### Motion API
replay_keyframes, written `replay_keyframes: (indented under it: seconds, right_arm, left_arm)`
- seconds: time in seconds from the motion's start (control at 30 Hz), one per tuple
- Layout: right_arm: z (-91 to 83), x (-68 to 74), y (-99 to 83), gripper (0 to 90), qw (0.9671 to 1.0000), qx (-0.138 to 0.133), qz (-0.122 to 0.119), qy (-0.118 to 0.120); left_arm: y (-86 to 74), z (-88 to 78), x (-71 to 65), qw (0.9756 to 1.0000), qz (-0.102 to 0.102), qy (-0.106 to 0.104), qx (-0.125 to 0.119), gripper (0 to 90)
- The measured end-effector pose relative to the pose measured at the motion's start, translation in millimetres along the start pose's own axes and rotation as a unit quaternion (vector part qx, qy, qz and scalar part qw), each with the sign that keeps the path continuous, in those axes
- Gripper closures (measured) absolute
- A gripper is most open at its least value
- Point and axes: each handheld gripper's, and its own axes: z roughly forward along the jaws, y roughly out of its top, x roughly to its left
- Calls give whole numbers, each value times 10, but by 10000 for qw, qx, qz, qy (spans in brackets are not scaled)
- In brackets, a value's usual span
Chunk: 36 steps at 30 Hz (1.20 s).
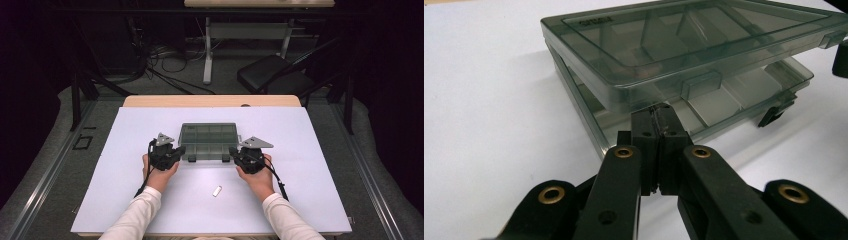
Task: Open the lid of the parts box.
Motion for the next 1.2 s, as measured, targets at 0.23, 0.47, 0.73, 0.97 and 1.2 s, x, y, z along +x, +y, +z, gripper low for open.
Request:
replay_keyframes:
  seconds: [0.23,0.47,0.73,0.97,1.2]
  right_arm:
    - [31,-56,70,884,9996,202,157,102]
    - [90,-67,228,872,9994,348,-17,-19]
    - [138,-121,535,871,9989,443,76,-115]
    - [188,-192,734,869,9984,502,233,-141]
    - [238,-288,845,867,9976,493,417,-235]
  left_arm:
    - [79,-16,8,10000,-32,-24,3,891]
    - [240,-31,33,9999,-100,2,32,891]
    - [485,-50,64,9998,-195,53,59,891]
    - [658,-37,87,9997,-192,143,63,891]
    - [815,-5,94,9994,-206,235,115,892]
